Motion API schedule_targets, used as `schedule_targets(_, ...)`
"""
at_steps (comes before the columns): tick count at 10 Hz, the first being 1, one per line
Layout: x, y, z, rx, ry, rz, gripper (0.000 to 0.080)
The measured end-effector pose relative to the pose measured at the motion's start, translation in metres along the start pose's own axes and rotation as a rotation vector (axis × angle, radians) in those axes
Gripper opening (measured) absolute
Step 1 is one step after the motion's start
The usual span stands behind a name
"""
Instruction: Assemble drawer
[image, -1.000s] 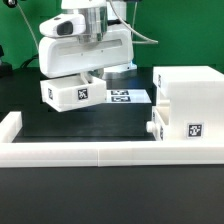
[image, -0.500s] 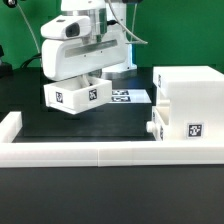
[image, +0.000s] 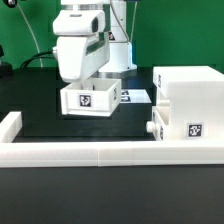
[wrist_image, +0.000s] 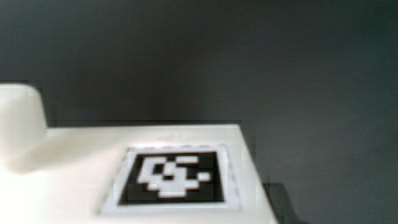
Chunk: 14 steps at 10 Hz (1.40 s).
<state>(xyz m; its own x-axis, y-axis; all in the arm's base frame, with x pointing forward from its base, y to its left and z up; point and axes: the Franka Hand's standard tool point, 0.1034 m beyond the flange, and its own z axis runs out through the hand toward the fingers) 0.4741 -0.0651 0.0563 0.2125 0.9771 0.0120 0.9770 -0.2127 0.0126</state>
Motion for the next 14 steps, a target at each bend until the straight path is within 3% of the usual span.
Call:
schedule_targets(5, -0.001, 0.000, 0.001, 0.007, -0.003, -0.040, 0.0042)
schedule_targets(8, 0.017, 0.028, -0.008, -0.003, 0.000, -0.086, 0.0042)
schedule_targets(10, 0.035, 0.044, -0.003, 0.007, 0.011, -0.112, 0.0042)
schedule_targets(14, 0.038, 0.044, 0.001, 0.012, 0.012, -0.109, 0.0042)
